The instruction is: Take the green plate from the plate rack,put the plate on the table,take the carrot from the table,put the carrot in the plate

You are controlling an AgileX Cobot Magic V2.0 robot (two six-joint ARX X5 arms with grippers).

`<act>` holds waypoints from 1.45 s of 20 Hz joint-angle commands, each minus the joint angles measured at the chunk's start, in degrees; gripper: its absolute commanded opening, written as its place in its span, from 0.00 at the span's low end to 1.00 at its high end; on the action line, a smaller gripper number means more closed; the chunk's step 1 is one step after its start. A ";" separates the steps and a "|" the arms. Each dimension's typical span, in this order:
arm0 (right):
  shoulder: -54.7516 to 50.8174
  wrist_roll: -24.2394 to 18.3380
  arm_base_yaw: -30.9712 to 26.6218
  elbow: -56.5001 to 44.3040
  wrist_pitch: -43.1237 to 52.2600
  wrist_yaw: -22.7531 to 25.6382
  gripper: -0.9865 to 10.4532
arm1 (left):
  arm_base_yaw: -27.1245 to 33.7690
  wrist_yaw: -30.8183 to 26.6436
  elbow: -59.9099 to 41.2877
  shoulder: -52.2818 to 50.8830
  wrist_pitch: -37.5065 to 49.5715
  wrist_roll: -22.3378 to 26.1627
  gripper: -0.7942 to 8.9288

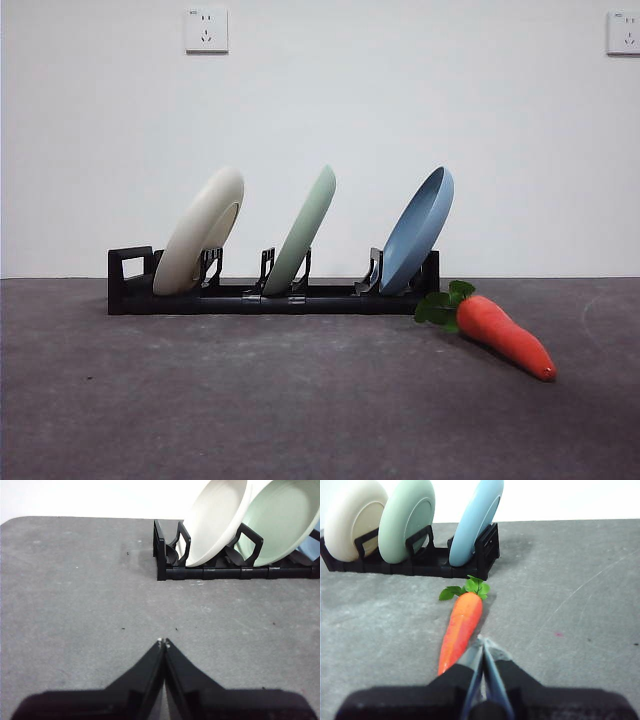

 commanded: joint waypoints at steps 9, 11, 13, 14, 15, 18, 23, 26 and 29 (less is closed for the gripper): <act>2.54 23.76 0.04 4.17 3.06 -0.31 0.08 | 0.20 6.27 8.22 0.13 -0.83 -11.23 0.07; 4.96 23.69 0.04 7.76 2.84 -0.57 0.08 | 0.20 9.07 11.47 1.27 -2.05 -11.21 0.07; 8.15 22.84 0.04 11.69 2.27 -3.45 0.08 | 0.20 12.11 14.51 3.17 -3.58 -11.19 0.07; 9.75 22.36 0.04 13.46 1.73 -4.98 0.08 | 0.20 13.20 15.87 4.20 -4.44 -11.19 0.07; 11.17 21.84 0.04 15.17 0.74 -6.34 0.08 | 0.20 14.16 17.05 5.18 -5.07 -11.17 0.07; 16.76 18.84 0.04 21.62 -5.03 -10.43 0.08 | 0.20 18.01 21.24 8.90 -7.15 -10.69 0.07; 25.88 10.36 0.07 32.54 -17.14 -17.31 0.08 | 0.20 25.81 28.72 16.15 -11.61 -7.58 0.07; 30.82 4.31 0.11 39.12 -25.09 -19.34 0.08 | 0.17 30.86 32.61 20.35 -15.26 -5.14 0.07; 35.10 -1.92 0.15 45.05 -32.59 -21.27 0.08 | 0.11 35.12 35.74 23.89 -18.99 -2.38 0.07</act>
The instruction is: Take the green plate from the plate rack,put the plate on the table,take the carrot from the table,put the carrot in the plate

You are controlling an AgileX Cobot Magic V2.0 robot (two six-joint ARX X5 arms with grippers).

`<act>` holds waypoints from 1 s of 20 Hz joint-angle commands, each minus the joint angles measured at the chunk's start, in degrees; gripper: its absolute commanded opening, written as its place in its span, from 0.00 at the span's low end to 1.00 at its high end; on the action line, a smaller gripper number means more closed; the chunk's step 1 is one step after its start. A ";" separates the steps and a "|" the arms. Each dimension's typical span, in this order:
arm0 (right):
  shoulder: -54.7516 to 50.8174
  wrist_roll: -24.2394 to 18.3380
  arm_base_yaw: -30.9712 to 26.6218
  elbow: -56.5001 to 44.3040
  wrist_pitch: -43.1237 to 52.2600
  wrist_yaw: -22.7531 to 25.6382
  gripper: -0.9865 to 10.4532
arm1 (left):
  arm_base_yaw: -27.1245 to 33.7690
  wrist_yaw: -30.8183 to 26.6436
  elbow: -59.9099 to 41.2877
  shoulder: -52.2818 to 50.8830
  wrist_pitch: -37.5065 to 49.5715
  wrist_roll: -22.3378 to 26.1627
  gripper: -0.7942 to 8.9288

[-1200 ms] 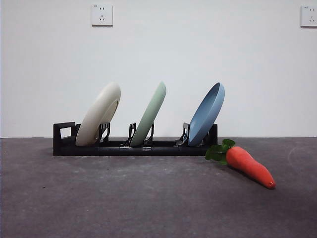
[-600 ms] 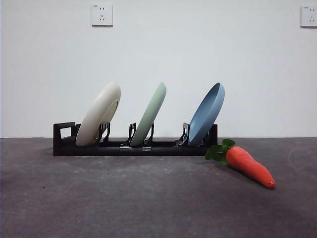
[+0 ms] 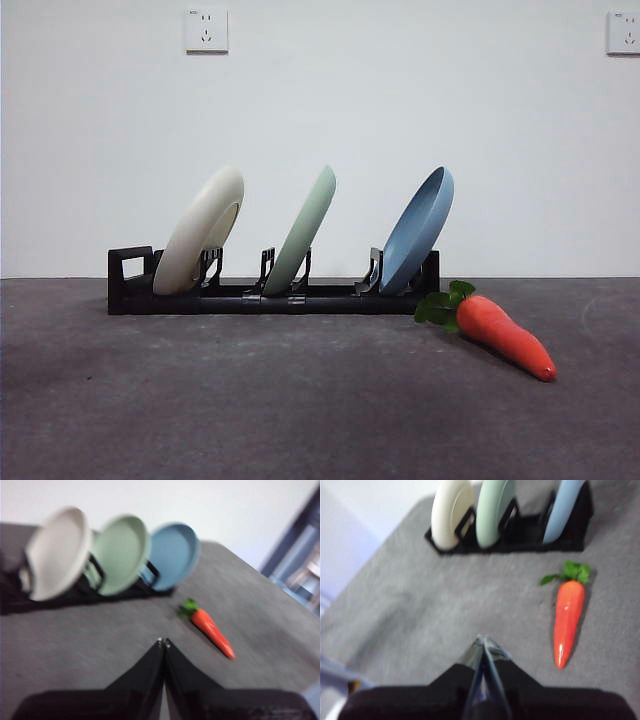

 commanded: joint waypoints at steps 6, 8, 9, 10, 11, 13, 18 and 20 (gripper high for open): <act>7.45 -15.91 0.20 10.95 -15.96 -4.24 0.08 | 0.09 9.60 5.84 5.97 -7.23 7.78 0.07; 8.02 -15.91 0.20 11.47 -17.75 -4.17 0.08 | 0.04 9.46 7.06 6.60 -8.13 8.00 0.07; 8.02 -15.91 0.20 11.47 -17.84 -4.13 0.09 | 0.04 9.42 7.23 6.60 -8.09 7.98 0.08; 8.00 -15.91 0.20 11.47 -17.77 -4.13 0.10 | 0.04 9.11 7.45 6.60 -8.28 7.93 0.13; 8.00 -15.89 0.20 11.47 -17.77 -4.11 0.17 | 0.04 9.07 7.45 6.60 -8.28 7.72 0.27; 8.00 -15.80 0.20 11.47 -17.79 -3.96 0.46 | 0.04 9.01 7.45 6.60 -8.26 6.88 0.68; 8.00 -14.97 0.20 11.47 -17.79 -3.98 0.61 | 0.04 9.27 7.85 6.93 -7.50 6.82 0.73; 8.00 -14.80 0.20 11.47 -17.79 -3.98 0.61 | 0.04 9.05 8.41 7.67 -5.66 5.64 0.73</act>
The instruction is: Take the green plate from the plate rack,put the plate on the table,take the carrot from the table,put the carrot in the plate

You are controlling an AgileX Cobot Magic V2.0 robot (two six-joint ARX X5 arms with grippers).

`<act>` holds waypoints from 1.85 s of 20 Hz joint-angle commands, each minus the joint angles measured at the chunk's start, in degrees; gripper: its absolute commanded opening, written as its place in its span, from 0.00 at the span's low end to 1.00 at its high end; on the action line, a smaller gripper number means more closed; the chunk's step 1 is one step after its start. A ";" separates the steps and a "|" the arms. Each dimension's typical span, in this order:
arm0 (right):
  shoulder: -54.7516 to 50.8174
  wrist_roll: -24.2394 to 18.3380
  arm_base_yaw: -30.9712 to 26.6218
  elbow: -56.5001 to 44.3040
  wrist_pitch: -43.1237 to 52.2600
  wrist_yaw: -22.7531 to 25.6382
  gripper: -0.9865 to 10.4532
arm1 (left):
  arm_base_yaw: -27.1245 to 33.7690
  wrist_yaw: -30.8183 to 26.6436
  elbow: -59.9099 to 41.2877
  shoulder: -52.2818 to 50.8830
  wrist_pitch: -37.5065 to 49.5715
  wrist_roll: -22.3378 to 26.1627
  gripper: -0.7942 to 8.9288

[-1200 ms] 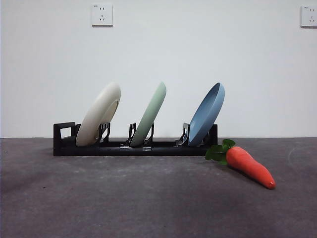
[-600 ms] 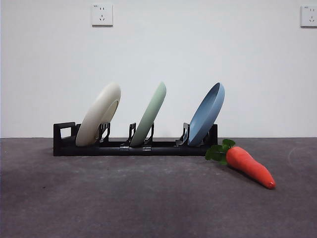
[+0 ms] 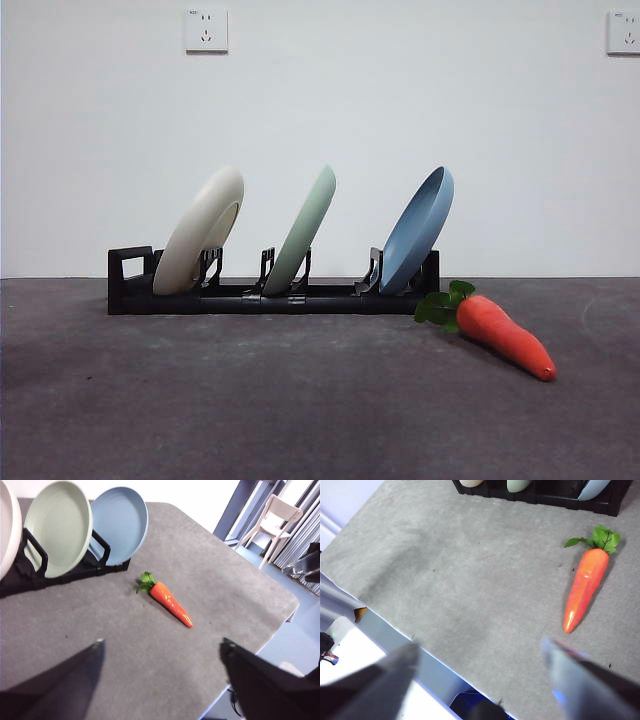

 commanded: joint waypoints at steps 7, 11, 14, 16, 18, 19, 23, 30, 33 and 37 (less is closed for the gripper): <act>0.48 0.39 0.15 0.13 0.26 -0.02 0.61 | -4.26 -2.73 13.00 12.79 7.61 -2.16 0.73; 1.38 0.39 0.15 0.13 0.24 -0.02 0.61 | -11.98 -8.55 21.92 25.46 11.17 -2.14 0.73; 1.99 0.39 0.15 0.13 0.24 -0.02 0.61 | -17.53 -14.36 26.95 35.54 16.02 -0.74 0.73; 2.45 0.37 0.15 0.13 0.24 0.00 0.61 | -19.43 -17.20 29.79 42.69 20.13 0.76 0.73; 2.60 0.37 0.15 0.13 0.22 0.02 0.61 | -20.39 -18.82 32.13 48.87 23.37 0.79 0.73; 2.78 0.37 0.15 0.13 0.22 0.02 0.61 | -20.79 -19.65 33.53 52.00 24.41 0.79 0.73; 3.17 0.39 0.15 0.13 0.20 0.15 0.61 | -21.81 -22.01 38.14 63.23 29.44 0.90 0.73; 3.39 0.39 0.13 0.13 0.20 0.17 0.61 | -23.43 -31.71 39.56 75.91 39.74 0.90 0.73; 3.56 0.39 0.13 0.13 0.22 0.17 0.61 | -23.76 -33.18 39.56 79.60 42.07 0.92 0.73; 3.56 0.39 0.13 0.13 0.20 0.15 0.61 | -24.04 -33.40 39.56 82.97 42.60 0.90 0.72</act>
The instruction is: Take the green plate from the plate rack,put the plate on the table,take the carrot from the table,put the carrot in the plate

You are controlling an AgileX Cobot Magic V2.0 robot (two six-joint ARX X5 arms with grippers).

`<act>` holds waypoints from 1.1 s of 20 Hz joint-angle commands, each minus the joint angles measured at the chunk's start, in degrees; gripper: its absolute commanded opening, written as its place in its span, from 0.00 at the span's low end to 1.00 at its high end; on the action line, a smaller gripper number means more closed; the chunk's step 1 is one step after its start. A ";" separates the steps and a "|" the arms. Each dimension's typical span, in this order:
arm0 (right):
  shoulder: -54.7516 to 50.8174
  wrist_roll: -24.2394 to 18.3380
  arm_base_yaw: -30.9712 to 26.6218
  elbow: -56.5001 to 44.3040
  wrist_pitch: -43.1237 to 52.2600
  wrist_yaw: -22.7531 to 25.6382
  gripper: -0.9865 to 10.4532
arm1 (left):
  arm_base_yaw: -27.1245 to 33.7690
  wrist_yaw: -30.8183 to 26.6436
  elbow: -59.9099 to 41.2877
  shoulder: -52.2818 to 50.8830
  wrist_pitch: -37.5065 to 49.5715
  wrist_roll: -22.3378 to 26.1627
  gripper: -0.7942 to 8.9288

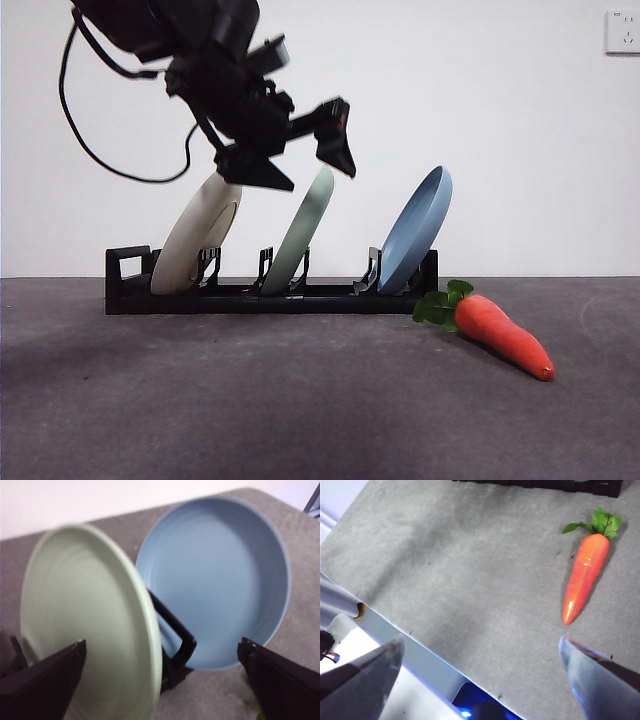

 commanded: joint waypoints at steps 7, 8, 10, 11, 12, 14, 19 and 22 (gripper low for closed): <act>-0.02 -0.02 0.13 0.11 0.24 0.11 0.61 | -1.05 0.20 0.20 2.51 0.35 0.39 0.22; -0.02 0.00 0.13 0.11 0.22 0.11 0.61 | -1.05 0.20 0.20 2.49 0.28 0.22 0.17; -0.02 0.00 0.13 0.11 0.22 0.11 0.61 | -1.03 0.20 0.20 2.49 -0.11 0.15 0.13; -0.02 0.00 0.13 0.11 0.22 0.11 0.61 | -1.03 0.20 0.20 2.49 -0.13 0.13 0.11; -0.02 0.00 0.13 0.11 0.20 0.11 0.61 | -1.03 0.20 0.20 2.49 -0.15 -0.04 0.07; -0.02 0.00 0.13 0.11 0.22 0.11 0.61 | -1.03 0.20 0.20 2.49 -0.13 -0.94 0.07; -0.02 0.00 0.13 0.11 0.20 0.11 0.61 | -1.03 0.24 0.20 2.47 -0.11 -1.38 0.07; -0.02 -0.02 0.13 0.11 0.22 0.09 0.61 | -1.01 0.22 0.20 2.21 0.04 -1.38 0.07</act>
